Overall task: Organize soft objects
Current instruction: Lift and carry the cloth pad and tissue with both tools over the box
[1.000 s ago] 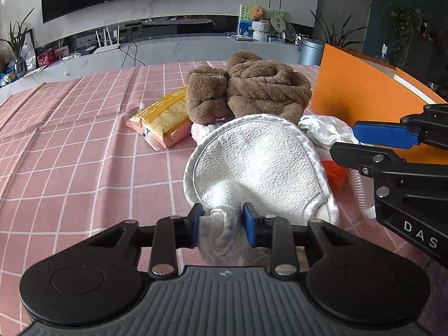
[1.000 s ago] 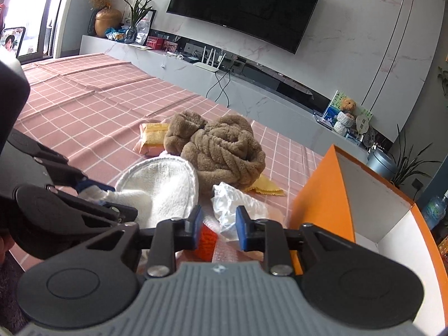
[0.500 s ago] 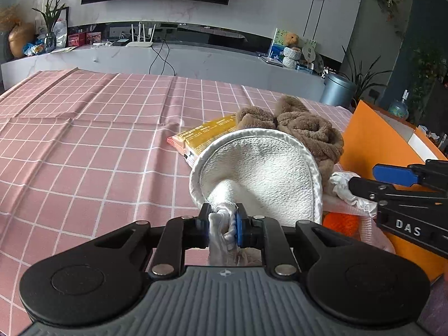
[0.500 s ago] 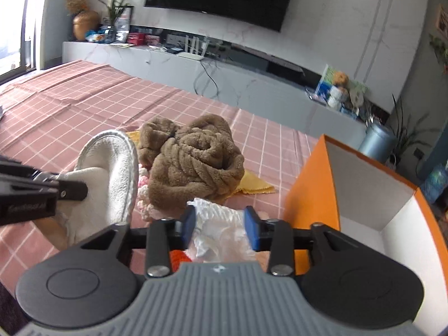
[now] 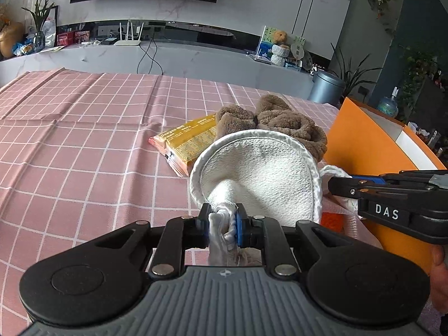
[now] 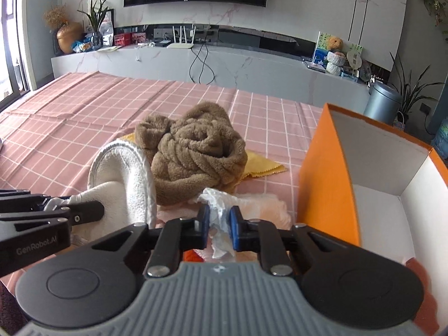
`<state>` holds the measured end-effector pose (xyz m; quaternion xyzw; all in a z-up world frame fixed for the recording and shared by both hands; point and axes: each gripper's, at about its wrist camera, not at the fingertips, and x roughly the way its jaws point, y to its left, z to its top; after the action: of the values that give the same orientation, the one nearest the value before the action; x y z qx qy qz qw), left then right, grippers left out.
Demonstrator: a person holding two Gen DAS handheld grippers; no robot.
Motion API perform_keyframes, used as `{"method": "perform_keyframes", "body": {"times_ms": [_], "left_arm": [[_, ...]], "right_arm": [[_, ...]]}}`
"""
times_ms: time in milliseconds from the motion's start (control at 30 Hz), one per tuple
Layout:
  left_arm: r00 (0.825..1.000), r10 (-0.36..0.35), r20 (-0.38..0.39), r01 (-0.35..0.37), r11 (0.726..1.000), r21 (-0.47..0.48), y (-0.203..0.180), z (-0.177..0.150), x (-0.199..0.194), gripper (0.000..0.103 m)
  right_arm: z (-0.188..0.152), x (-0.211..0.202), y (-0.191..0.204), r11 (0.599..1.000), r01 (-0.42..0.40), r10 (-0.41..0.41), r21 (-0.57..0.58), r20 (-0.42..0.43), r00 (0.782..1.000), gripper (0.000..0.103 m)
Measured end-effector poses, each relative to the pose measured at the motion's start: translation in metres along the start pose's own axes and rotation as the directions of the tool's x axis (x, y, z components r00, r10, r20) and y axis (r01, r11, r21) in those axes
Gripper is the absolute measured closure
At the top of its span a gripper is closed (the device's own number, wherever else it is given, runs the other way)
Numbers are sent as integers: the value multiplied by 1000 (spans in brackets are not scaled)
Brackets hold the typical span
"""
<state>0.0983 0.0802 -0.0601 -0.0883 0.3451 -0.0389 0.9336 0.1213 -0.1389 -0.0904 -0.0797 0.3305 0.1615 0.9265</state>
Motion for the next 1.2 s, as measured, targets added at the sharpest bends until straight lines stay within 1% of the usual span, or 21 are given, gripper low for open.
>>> {"method": "perform_keyframes", "body": {"times_ms": [67, 167, 300, 400, 500, 733, 867, 1000, 1100, 1200], "left_arm": [[1000, 1, 7, -1, 1000, 2, -1, 1, -3, 84], [1000, 6, 19, -6, 1000, 5, -3, 2, -9, 84], [999, 11, 39, -11, 1000, 12, -7, 4, -20, 84], [998, 11, 62, -13, 1000, 24, -12, 6, -30, 84], [996, 13, 90, -17, 999, 41, -20, 11, -42, 84], [990, -3, 139, -9, 996, 88, -42, 21, -64, 84], [986, -38, 165, 14, 989, 145, -63, 28, -74, 84], [981, -102, 165, 70, 980, 188, -87, 40, -76, 84], [977, -151, 154, 114, 968, 222, -108, 52, -73, 84], [971, -187, 148, 142, 952, 271, -133, 64, -66, 84]], "right_arm": [[2, -10, -5, 1000, -8, 8, 10, 15, 1000, 91], [4, -23, -18, 998, -33, 31, 59, 29, 999, 91], [8, -42, -35, 987, -83, 76, 136, 57, 995, 91], [11, -61, -44, 977, -122, 107, 173, 94, 990, 91], [12, -81, -49, 973, -145, 120, 179, 142, 983, 91], [12, -128, -55, 978, -165, 129, 128, 251, 959, 91], [10, -150, -66, 984, -154, 122, 94, 280, 952, 91], [9, -166, -83, 989, -130, 106, 67, 285, 953, 92], [7, -177, -97, 996, -75, 61, 39, 290, 955, 92], [6, -185, -115, 1000, -22, 15, 22, 285, 958, 92]]}}
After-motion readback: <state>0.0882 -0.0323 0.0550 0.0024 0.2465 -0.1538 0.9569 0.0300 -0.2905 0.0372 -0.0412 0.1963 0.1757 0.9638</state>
